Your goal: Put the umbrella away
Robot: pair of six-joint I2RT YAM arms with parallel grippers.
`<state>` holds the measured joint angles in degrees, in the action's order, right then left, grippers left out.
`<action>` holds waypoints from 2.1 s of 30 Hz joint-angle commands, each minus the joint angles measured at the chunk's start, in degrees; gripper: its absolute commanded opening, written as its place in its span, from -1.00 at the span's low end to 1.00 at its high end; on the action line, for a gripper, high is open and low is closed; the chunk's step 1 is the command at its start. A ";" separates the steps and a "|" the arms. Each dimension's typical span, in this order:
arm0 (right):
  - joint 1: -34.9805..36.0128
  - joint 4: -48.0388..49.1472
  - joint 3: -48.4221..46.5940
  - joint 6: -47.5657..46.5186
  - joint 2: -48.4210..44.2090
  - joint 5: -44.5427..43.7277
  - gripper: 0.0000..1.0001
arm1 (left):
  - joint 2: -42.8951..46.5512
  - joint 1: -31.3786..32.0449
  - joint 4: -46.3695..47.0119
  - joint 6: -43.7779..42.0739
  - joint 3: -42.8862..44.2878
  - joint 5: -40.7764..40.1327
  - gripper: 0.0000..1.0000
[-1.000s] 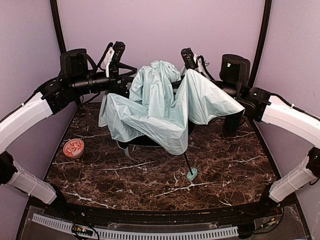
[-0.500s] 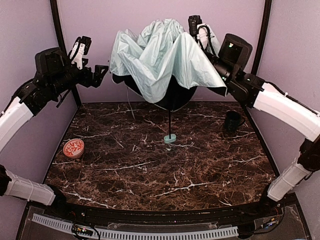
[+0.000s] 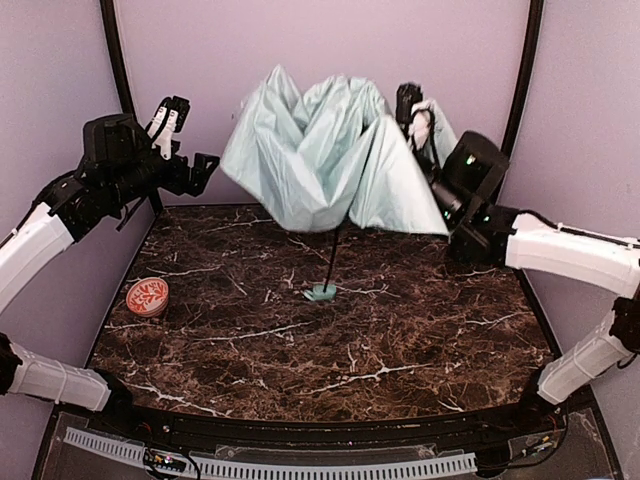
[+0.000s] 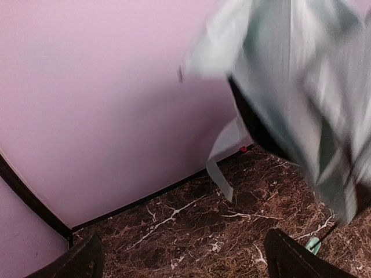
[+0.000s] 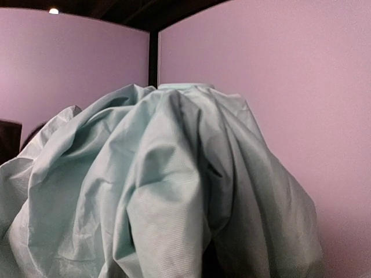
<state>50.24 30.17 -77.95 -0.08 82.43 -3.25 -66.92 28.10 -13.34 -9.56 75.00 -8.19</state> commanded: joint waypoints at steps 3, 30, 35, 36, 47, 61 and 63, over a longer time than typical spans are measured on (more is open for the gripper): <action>2.71 17.77 34.52 3.70 4.39 4.75 -1.00 | 1.47 -0.99 1.91 -0.06 -1.79 2.23 0.98; 3.90 -59.18 -9.06 -2.24 -5.74 0.29 -0.90 | 2.67 -1.12 5.29 0.47 -9.98 19.91 0.88; 3.70 -65.75 -13.08 -2.55 -11.60 0.39 -0.93 | 0.65 -1.06 6.91 2.74 -10.68 28.63 0.76; 3.39 -67.25 -13.81 -3.36 -12.30 1.03 -0.93 | 0.50 -1.03 7.34 2.94 -10.79 29.76 0.74; 0.50 -77.91 -28.50 -15.03 -10.07 9.74 -0.88 | 2.51 -1.01 7.26 -0.19 -12.01 34.22 0.61; -0.04 -78.71 -36.96 -16.63 -6.58 30.21 -0.82 | 3.48 2.32 34.68 -0.84 -34.57 62.96 0.58; -0.02 -77.99 -37.32 -16.20 -5.50 31.69 -0.82 | 4.30 6.40 39.13 -2.01 -37.35 65.23 0.70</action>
<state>50.52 -53.15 -113.78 -17.06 75.09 23.90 -64.25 28.97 11.84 -10.61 42.48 44.97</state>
